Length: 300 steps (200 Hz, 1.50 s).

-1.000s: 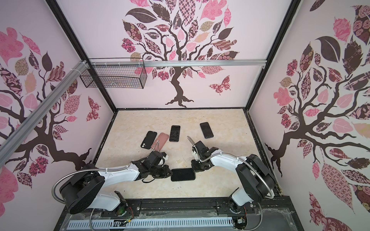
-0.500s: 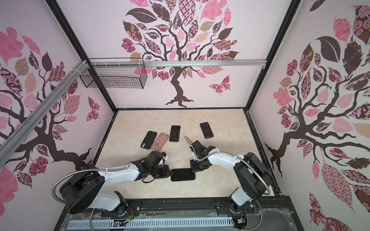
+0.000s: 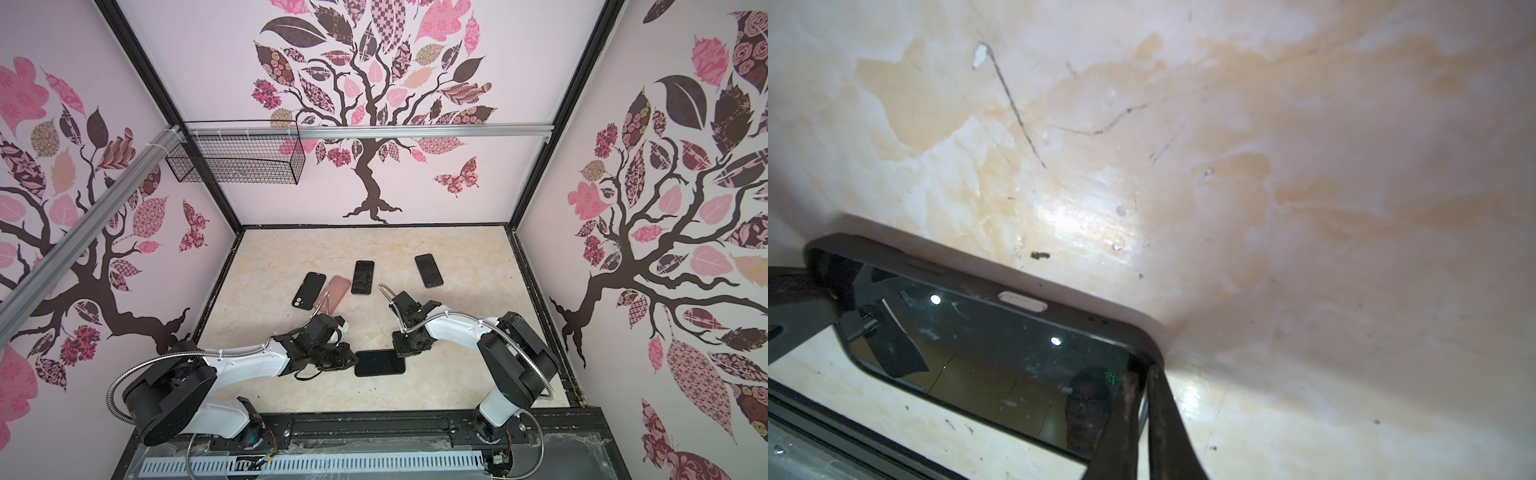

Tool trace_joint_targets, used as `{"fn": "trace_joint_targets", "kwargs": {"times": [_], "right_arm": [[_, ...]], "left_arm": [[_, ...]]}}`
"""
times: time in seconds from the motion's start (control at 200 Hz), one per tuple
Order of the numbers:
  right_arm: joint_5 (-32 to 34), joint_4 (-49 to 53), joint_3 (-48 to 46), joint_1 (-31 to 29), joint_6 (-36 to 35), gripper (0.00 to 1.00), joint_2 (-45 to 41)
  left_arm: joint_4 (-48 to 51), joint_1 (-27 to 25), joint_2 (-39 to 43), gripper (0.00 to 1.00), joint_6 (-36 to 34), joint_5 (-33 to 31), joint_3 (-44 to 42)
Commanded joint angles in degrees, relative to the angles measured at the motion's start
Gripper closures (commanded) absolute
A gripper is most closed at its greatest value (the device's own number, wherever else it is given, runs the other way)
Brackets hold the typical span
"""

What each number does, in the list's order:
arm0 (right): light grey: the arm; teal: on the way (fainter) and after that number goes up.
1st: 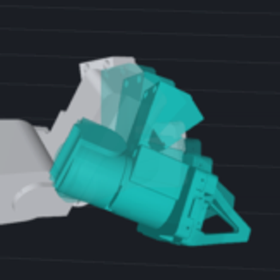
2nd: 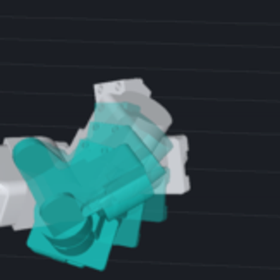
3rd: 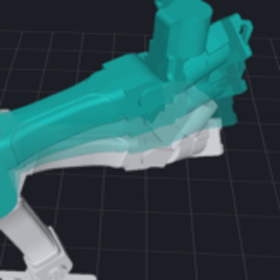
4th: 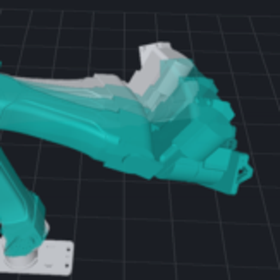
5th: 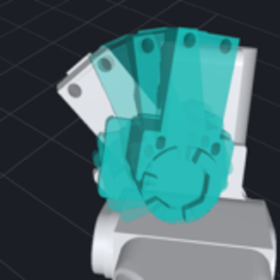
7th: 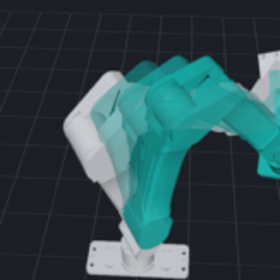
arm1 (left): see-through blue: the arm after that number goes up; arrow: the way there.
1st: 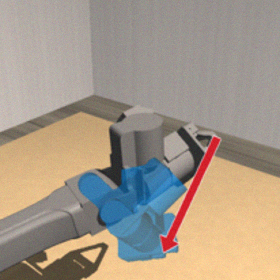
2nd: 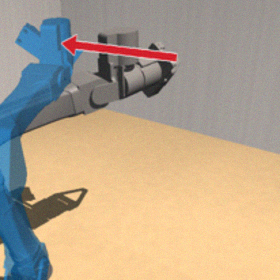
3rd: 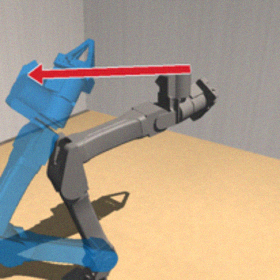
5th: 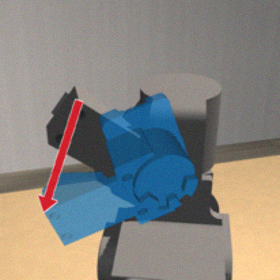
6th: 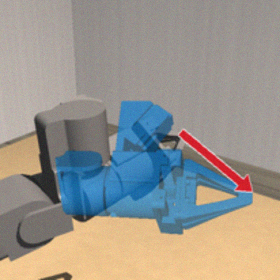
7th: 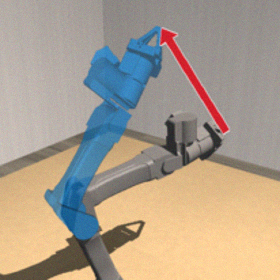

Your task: Put the phone into the phone case

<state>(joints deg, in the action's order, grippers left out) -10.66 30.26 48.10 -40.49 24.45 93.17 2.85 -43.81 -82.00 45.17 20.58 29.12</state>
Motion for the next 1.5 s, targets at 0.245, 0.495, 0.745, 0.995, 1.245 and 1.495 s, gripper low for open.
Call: {"fn": "trace_joint_targets", "kwargs": {"times": [0.245,0.495,0.745,0.995,1.245,1.495], "right_arm": [[-0.09,-13.76,-7.77,-4.98,0.69,0.9,15.71],[7.2,-5.33,-4.2,-5.0,-0.17,0.83,10.41],[10.2,1.26,-0.2,-4.98,-1.45,0.8,5.89],[11.84,7.7,4.2,-5.02,-3.84,0.74,1.25],[11.07,10.87,6.74,-5.02,-6.48,0.68,-2.16],[9.11,10.89,8.33,-5.23,-17.0,0.36,-5.07]], "left_arm": [[-2.3,-0.57,-0.55,0.86,0.09,-2.25,-2.38],[-1.46,-0.58,0.58,0.83,0.37,-3.76,-2.86],[0.48,-0.55,3.02,0.76,0.2,-5.78,-3.77],[1.01,-0.19,5.74,0.73,0.38,-6.85,-5.56],[1.84,0.11,9.21,0.67,0.4,-6.61,-6.5],[10.25,0.73,18.95,0.35,-0.23,-10.49,-6.45]]}}
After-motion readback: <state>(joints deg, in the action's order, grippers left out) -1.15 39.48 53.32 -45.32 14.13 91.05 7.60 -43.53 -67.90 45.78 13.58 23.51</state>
